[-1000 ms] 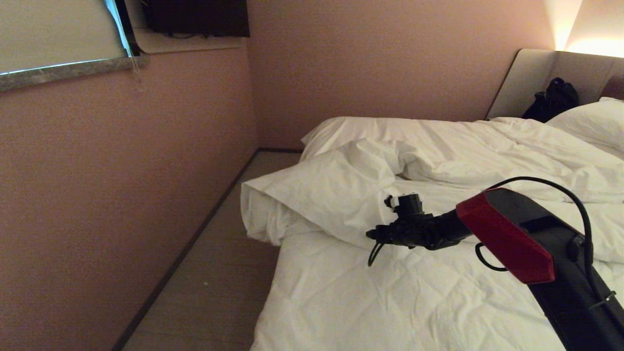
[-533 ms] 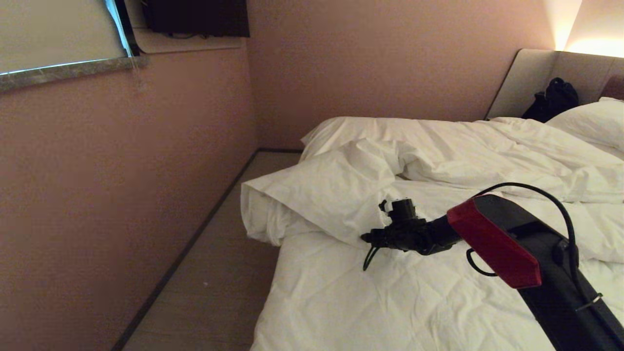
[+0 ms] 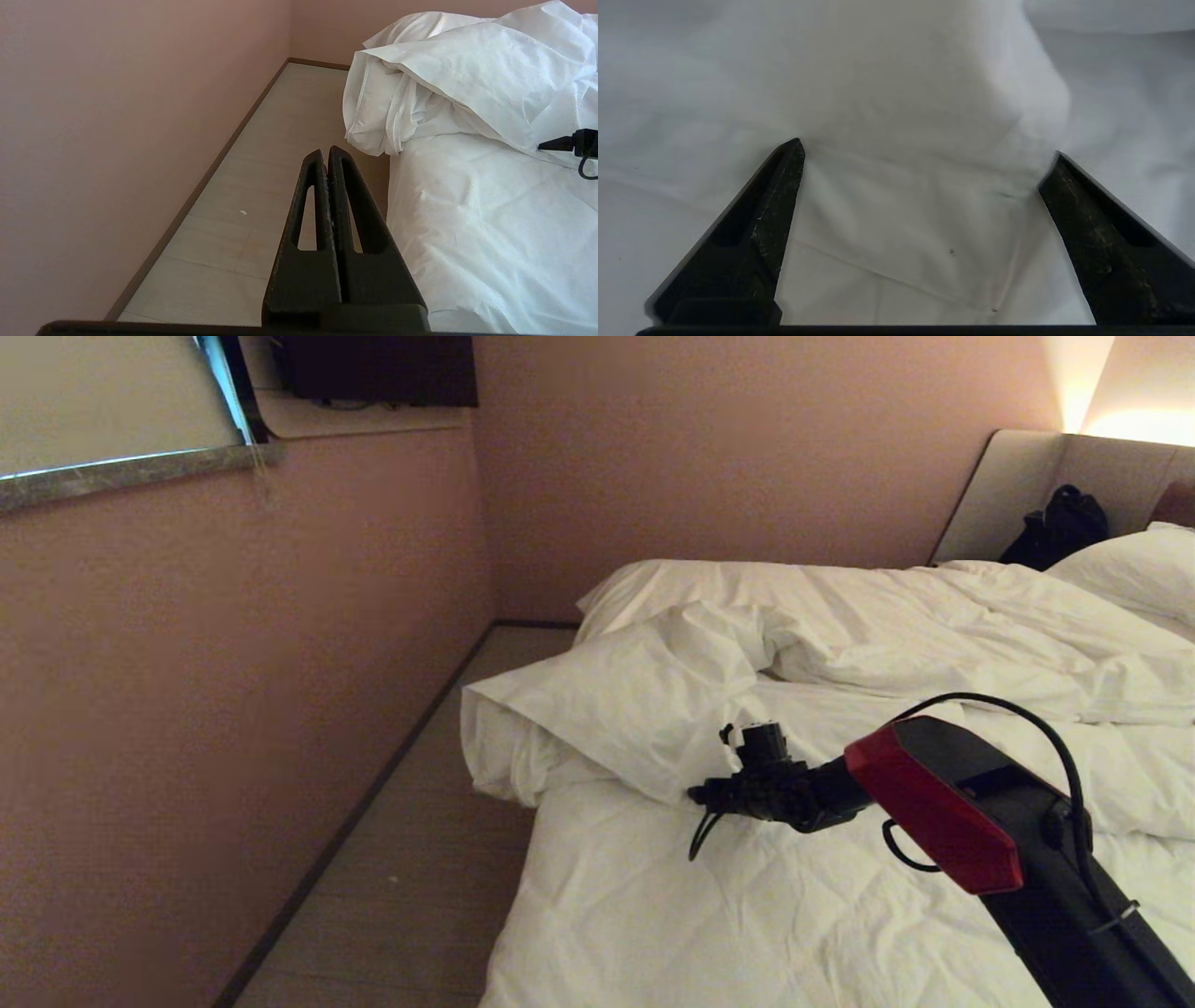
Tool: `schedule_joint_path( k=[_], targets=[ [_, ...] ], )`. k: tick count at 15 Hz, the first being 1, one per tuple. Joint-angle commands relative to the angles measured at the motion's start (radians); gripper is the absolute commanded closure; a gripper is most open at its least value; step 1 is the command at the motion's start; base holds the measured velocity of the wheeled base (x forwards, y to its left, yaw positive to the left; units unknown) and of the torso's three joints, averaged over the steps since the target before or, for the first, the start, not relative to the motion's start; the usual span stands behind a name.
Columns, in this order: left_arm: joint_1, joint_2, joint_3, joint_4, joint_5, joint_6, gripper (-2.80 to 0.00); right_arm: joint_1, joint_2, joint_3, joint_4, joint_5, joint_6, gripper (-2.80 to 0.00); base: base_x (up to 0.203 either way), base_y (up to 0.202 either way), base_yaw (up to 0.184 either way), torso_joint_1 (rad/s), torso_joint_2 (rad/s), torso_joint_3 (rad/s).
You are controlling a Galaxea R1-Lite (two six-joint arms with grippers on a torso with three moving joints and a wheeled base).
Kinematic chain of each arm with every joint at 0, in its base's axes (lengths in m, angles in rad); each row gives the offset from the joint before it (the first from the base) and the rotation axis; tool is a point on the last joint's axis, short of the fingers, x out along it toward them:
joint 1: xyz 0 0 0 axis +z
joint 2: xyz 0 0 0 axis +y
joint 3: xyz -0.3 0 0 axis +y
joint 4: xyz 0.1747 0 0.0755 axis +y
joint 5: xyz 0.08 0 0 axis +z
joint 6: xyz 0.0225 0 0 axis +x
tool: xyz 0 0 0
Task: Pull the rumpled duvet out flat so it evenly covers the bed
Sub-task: Hold the folded corner of the quilt, then flatten the corners of the folded blanket
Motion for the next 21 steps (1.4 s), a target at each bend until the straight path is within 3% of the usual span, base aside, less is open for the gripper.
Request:
schedule_joint_path(
  k=[1,14,21],
  targets=[
    [0.0,0.001,0.0,-0.001,0.0,-0.001,0.0,0.001,0.0,0.001,-0.003,0.0,0.002,0.0,0.0,0.0,0.0,0.0,0.0,0.0],
    [0.0,0.001,0.0,-0.001,0.0,-0.001,0.0,0.018,-0.01,-0.02,0.0,-0.01,0.023,0.0,0.0,0.0,0.0,0.0,0.0,0.0],
    [0.0,0.001,0.0,-0.001,0.0,-0.001,0.0,0.071,-0.138,0.086,-0.002,-0.004,0.077,0.0,0.0,0.0,0.0,0.0,0.0,0.0]
  ],
)
